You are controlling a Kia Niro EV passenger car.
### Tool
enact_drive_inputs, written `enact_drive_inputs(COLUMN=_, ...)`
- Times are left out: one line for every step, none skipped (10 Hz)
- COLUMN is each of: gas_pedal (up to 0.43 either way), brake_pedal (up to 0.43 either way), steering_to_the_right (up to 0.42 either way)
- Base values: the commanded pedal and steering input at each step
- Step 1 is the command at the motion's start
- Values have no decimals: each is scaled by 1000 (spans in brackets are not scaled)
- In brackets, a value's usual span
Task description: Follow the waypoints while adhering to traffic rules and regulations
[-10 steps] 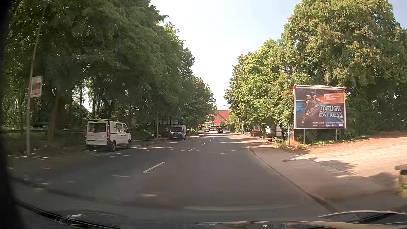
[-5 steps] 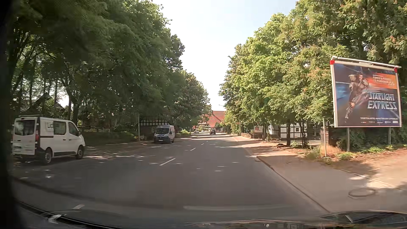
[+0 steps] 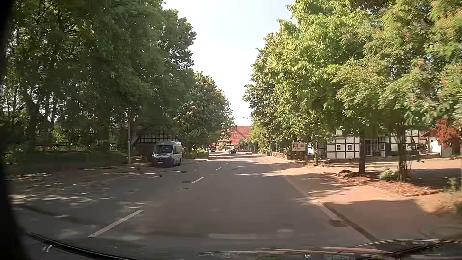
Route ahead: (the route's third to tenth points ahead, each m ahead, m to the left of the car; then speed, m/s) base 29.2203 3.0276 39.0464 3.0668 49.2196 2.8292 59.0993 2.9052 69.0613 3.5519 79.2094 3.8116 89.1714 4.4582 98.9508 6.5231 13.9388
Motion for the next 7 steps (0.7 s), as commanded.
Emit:
enact_drive_inputs(gas_pedal=110, brake_pedal=0, steering_to_the_right=5)
enact_drive_inputs(gas_pedal=110, brake_pedal=0, steering_to_the_right=5)
enact_drive_inputs(gas_pedal=110, brake_pedal=0, steering_to_the_right=5)
enact_drive_inputs(gas_pedal=110, brake_pedal=0, steering_to_the_right=4)
enact_drive_inputs(gas_pedal=110, brake_pedal=0, steering_to_the_right=4)
enact_drive_inputs(gas_pedal=118, brake_pedal=0, steering_to_the_right=4)
enact_drive_inputs(gas_pedal=118, brake_pedal=0, steering_to_the_right=3)
